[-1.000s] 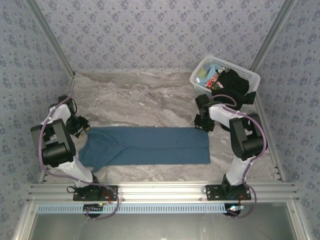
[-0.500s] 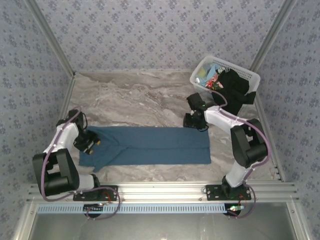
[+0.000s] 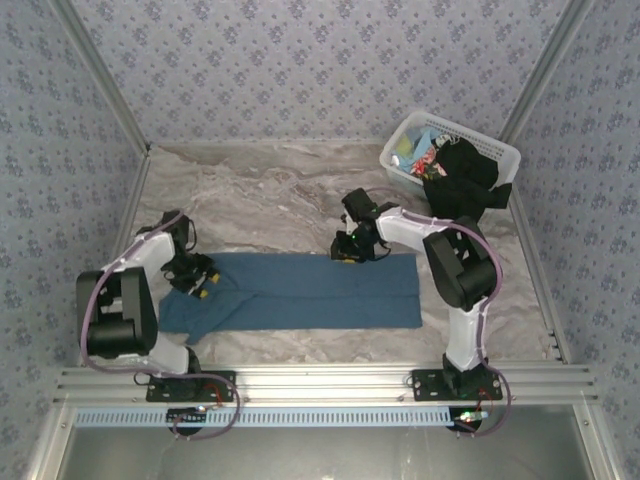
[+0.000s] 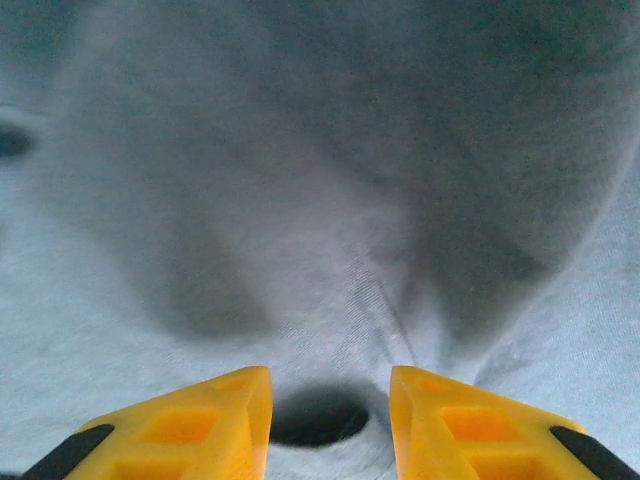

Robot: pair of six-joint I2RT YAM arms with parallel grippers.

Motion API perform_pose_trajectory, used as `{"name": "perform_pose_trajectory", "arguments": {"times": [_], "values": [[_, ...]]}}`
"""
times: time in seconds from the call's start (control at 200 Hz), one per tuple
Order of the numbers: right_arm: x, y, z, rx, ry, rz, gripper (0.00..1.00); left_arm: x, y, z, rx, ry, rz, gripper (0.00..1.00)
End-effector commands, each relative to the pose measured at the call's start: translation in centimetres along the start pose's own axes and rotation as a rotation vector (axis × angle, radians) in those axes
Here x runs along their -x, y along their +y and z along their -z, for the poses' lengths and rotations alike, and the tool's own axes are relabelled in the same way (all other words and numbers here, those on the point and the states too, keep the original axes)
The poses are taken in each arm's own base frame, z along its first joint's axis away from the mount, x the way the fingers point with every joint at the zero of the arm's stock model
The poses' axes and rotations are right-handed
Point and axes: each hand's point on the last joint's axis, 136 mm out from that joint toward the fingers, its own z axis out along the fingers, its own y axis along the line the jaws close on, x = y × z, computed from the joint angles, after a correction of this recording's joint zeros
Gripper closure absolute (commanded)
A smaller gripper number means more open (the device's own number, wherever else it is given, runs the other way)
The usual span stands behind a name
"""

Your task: Fold and stack the t-shirts

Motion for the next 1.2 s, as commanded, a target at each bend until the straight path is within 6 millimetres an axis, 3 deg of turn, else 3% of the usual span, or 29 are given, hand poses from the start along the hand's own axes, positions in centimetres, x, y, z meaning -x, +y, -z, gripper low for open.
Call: {"name": "perform_pose_trajectory", "arguments": {"times": [0.0,0.16,0.31,0.42,0.55,0.754,1.004,1.129,1.194], "values": [[-1.9,-4.8,-0.7,-0.161,0.100,-0.112,0.67,-0.4,-1.9,-0.4,-0.024,0.020,-0.014,0.64],[0.6,-9.1,0.2,-0.235,0.072,-0.178,0.67,-1.4,-4.0,-2.0,-0.026,0.064,-0.055,0.65],[4.5,-11.7,0.8,-0.236,0.047,-0.192,0.68,-1.5,-7.9,-2.7,-0.064,0.072,-0.121,0.64],[6.9,-11.9,1.4,-0.219,0.033,-0.161,0.67,-0.7,-9.7,-1.7,-0.038,0.029,-0.178,0.61],[8.5,-10.7,3.3,-0.202,-0.027,-0.124,0.64,-0.5,-10.2,1.7,-0.044,-0.076,-0.238,0.56],[7.4,-8.2,6.1,-0.187,-0.085,-0.073,0.58,-4.1,-11.1,2.8,-0.125,-0.031,-0.515,0.53],[5.3,-5.8,8.0,-0.125,-0.122,-0.014,0.56,-5.8,-7.8,1.1,0.007,-0.002,-0.728,0.56],[4.3,-5.7,7.9,-0.118,-0.108,-0.014,0.56,-7.1,-9.9,0.6,-0.055,0.001,-0.812,0.55],[4.0,-5.8,7.7,-0.114,-0.100,-0.021,0.56,-7.2,-9.9,0.1,-0.007,-0.006,-0.863,0.55]]}}
